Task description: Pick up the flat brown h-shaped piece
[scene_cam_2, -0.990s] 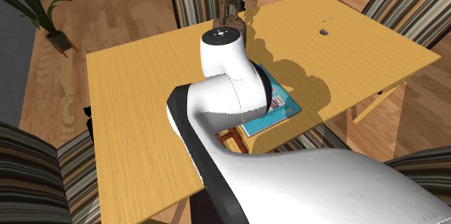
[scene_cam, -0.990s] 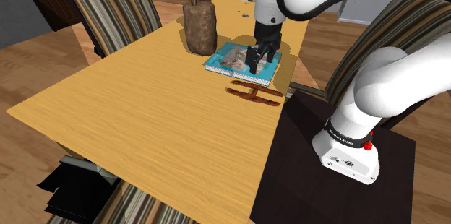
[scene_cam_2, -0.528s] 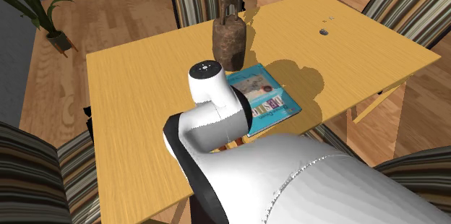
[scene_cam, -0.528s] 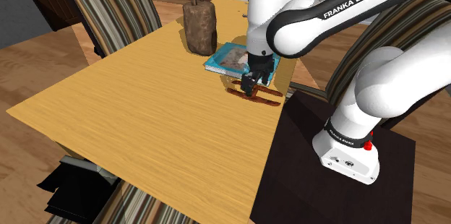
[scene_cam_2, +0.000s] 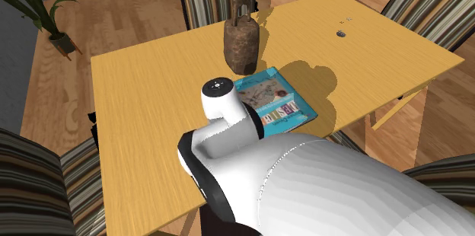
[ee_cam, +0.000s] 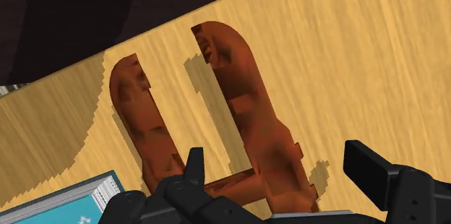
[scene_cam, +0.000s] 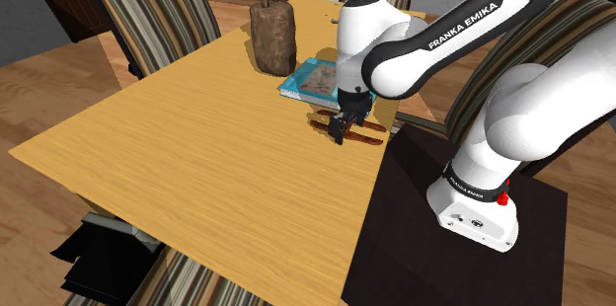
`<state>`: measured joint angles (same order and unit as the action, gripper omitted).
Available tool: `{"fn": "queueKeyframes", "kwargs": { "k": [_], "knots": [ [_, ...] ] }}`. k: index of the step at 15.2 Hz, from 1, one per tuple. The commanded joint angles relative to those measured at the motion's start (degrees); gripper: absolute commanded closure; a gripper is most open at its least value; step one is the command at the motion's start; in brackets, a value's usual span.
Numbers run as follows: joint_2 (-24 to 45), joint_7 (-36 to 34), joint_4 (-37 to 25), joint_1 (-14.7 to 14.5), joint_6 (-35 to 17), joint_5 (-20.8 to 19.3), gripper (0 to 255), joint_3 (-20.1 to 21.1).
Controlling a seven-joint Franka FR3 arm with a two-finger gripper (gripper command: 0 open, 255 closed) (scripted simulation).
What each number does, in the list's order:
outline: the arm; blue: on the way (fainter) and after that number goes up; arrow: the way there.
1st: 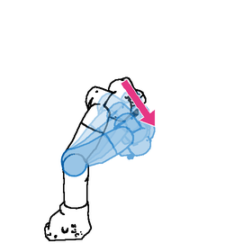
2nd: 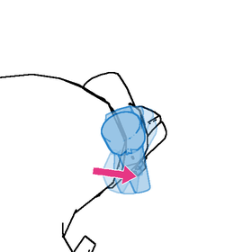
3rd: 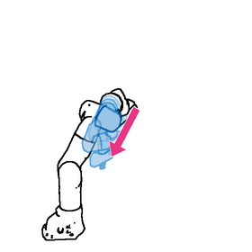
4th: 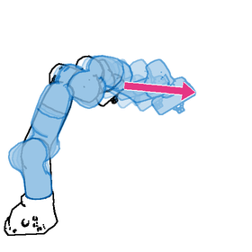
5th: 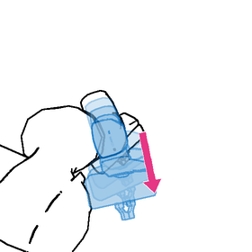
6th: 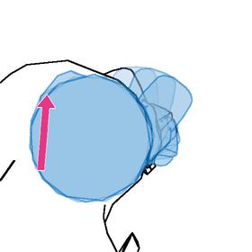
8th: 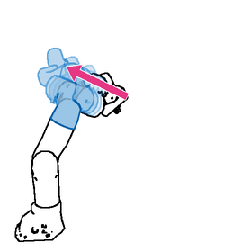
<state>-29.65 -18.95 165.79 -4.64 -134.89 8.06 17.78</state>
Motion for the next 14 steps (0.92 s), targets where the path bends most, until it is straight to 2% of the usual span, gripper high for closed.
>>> {"fn": "queueKeyframes", "kwargs": {
  "k": [1, 10, 14],
  "knots": [
    [0.2, -0.1, 0.2, 0.0, -0.4, 0.0, 255, 0.1],
    [0.4, -0.2, 0.1, 0.0, -0.5, 0.1, 255, 0.2],
    [-2.8, 0.2, -1.3, -0.3, 4.0, 0.1, 255, -0.5]
  ]
}}
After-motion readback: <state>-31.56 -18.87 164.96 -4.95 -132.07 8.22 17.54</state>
